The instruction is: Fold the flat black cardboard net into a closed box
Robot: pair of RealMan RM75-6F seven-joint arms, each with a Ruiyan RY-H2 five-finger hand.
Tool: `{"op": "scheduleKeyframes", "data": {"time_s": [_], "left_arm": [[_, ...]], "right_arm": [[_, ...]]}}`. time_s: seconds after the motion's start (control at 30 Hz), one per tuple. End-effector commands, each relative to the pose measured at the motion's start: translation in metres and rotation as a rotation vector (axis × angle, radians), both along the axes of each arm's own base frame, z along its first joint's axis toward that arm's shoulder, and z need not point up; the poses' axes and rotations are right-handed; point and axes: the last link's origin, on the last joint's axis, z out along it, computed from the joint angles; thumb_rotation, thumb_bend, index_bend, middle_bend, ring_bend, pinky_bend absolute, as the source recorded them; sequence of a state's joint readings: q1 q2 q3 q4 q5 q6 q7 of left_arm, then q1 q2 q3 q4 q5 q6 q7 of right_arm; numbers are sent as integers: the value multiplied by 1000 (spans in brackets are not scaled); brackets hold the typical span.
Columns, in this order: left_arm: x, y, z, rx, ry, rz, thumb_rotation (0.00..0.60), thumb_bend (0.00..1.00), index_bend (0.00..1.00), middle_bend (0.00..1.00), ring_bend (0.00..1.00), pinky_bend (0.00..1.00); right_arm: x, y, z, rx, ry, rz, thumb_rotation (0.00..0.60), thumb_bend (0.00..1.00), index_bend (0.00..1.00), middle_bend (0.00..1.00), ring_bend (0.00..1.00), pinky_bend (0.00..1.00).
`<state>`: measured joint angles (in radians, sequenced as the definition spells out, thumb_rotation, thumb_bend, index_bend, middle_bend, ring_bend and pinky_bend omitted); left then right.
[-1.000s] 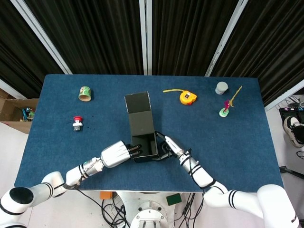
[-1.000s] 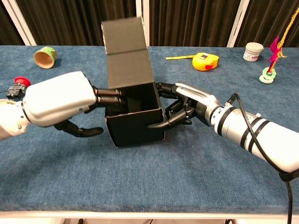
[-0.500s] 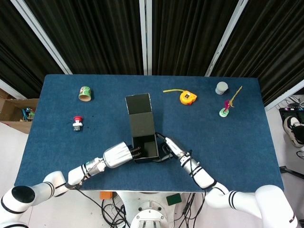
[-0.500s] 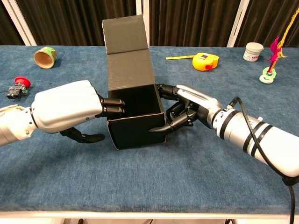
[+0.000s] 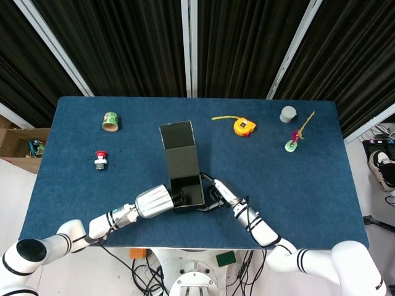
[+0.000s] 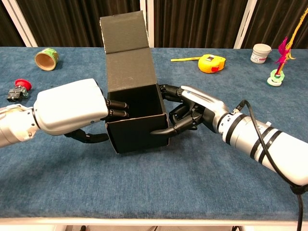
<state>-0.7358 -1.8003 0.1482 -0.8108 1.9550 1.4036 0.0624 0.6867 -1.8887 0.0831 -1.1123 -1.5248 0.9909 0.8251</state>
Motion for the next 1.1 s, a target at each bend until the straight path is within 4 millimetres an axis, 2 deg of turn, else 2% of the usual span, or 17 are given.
{"op": "scheduleKeyframes", "data": {"time_s": [0.03, 0.17, 0.23, 0.37, 0.47, 0.83, 1.0, 1.1], "left_arm": [[0, 0, 1, -4, -15, 2, 600, 256, 647, 621, 730, 997], [0, 1, 3, 2, -23, 2, 600, 251, 633, 596, 730, 997], [0, 1, 4, 5, -25, 5, 600, 241, 579, 560, 729, 996], [0, 2, 7, 19, -40, 12, 600, 209, 421, 426, 725, 993], [0, 2, 13, 40, -54, 15, 600, 188, 341, 340, 712, 993], [-10, 0, 39, 105, -110, 39, 600, 165, 303, 294, 699, 993], [-17, -1, 60, 129, -193, 88, 600, 156, 288, 294, 699, 993], [-22, -2, 69, 97, -275, 180, 600, 151, 282, 290, 699, 994]], "right_arm": [[1, 1, 0, 0, -9, -2, 600, 311, 419, 432, 809, 1000], [1, 1, 1, -4, -18, -2, 600, 311, 419, 432, 809, 1000], [2, 0, 2, -8, -24, -4, 600, 312, 419, 432, 809, 1000], [3, -4, 4, -30, -39, -19, 600, 313, 419, 432, 809, 1000], [3, -9, 4, -45, -38, -36, 600, 315, 419, 431, 809, 1000], [1, -29, 0, -99, -7, -87, 600, 315, 402, 396, 809, 1000], [5, -37, -4, -135, 12, -87, 600, 312, 244, 284, 784, 1000], [4, -38, -7, -138, 25, -93, 600, 249, 114, 196, 751, 1000]]}}
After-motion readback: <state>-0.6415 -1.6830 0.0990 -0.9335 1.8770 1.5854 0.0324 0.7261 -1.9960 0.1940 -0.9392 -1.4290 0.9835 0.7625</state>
